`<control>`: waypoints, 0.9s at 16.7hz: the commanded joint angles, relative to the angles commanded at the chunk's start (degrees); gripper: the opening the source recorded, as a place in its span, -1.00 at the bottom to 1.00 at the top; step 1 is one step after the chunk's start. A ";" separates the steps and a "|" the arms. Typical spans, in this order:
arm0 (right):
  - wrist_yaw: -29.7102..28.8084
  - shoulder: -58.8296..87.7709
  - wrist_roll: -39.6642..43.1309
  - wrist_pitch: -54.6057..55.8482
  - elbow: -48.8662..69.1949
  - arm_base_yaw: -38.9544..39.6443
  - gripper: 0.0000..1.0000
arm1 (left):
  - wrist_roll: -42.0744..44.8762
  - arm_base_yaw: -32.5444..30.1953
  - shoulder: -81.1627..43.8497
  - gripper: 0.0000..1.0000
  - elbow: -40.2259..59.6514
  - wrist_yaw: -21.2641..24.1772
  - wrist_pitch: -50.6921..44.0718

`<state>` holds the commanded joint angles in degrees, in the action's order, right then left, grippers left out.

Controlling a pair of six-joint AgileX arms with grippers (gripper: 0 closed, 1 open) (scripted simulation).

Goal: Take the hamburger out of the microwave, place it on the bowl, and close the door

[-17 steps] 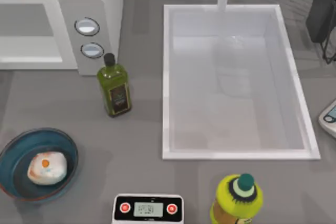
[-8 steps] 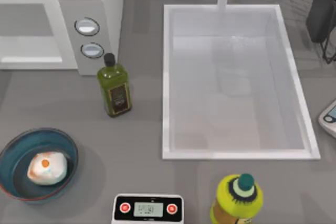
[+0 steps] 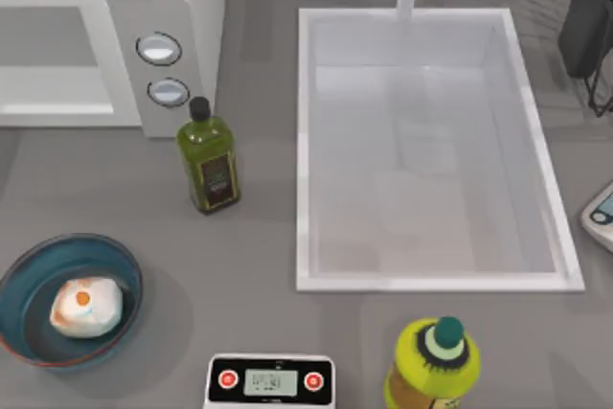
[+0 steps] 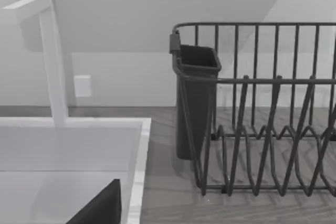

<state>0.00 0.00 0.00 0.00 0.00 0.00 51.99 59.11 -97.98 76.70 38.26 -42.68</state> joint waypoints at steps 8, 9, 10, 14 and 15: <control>0.00 0.00 0.00 0.00 0.00 0.00 1.00 | 0.35 0.41 -4.98 -1.00 -9.98 0.08 15.47; 0.00 0.00 0.00 0.00 0.00 0.00 1.00 | 0.40 0.48 -5.83 -1.00 -11.72 0.09 18.02; 0.00 0.00 0.00 0.00 0.00 0.00 1.00 | 0.44 0.53 -6.56 -1.00 -13.24 0.09 19.95; 0.00 0.00 0.00 0.00 0.00 0.00 1.00 | 0.49 0.58 -7.47 -1.00 -15.17 0.09 22.12; 0.00 0.00 0.00 0.00 0.00 0.00 1.00 | 0.49 0.58 -7.47 -1.00 -15.17 0.09 22.12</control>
<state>0.00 0.00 0.00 0.00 0.00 0.00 52.48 59.69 -105.45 61.53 38.36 -20.56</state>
